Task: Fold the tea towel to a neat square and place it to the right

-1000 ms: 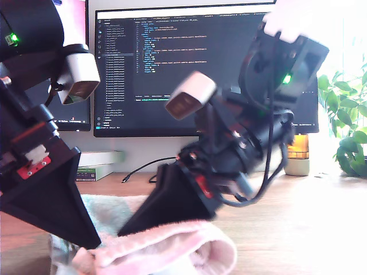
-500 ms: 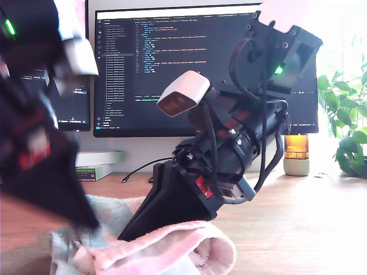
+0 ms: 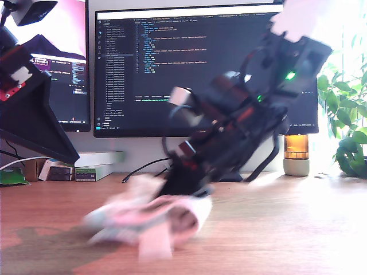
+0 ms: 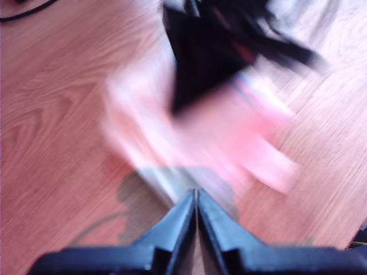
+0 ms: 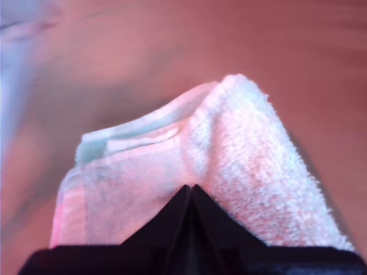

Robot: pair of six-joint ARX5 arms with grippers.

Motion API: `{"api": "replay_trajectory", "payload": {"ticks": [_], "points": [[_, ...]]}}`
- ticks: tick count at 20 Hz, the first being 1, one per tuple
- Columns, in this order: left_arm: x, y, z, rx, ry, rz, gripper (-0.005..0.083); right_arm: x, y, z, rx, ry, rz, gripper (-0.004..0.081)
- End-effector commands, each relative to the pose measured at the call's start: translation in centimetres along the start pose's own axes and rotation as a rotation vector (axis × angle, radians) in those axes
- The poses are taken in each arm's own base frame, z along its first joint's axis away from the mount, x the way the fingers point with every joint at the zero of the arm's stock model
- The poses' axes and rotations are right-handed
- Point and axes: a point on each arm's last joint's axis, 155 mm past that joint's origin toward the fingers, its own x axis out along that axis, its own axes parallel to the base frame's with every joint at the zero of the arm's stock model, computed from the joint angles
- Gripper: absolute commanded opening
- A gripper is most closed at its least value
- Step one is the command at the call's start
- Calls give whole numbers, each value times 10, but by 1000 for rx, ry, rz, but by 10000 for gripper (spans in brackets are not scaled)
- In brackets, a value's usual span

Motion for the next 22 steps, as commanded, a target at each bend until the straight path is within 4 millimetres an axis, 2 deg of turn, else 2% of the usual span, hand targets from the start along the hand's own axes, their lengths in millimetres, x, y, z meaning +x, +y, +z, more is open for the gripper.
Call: {"api": "replay_trajectory", "payload": {"ticks": [1,3,5,8,10,13,17,20,22], "points": [[-1,-1,2,-3,-5,-2,-19,9,-37,-105,235,247,-151,-11],[-1,-1,2,-4,-5,-2,-20,-11,-74,-120,339,285,-336,-11],[-1,-1,2,-4,-5,-2,-19,-35,-97,-132,464,301,-473,-11],[-1,-1,2,-4,-4,-2,-19,-80,-123,-151,628,313,-695,-11],[-1,-1,2,-4,-5,-2,-19,-108,-126,-164,716,317,-781,-11],[-1,-1,2,-3,-7,-3,-19,-134,-111,-190,847,317,-822,-11],[-1,-1,3,-4,-8,-3,-19,-156,-75,-224,976,347,-859,-11],[-1,-1,9,-4,-32,-2,-19,-170,-47,-237,1051,366,-868,-11],[-1,-1,11,-3,-42,-2,-19,-181,-34,-238,1067,374,-870,-10]]}}
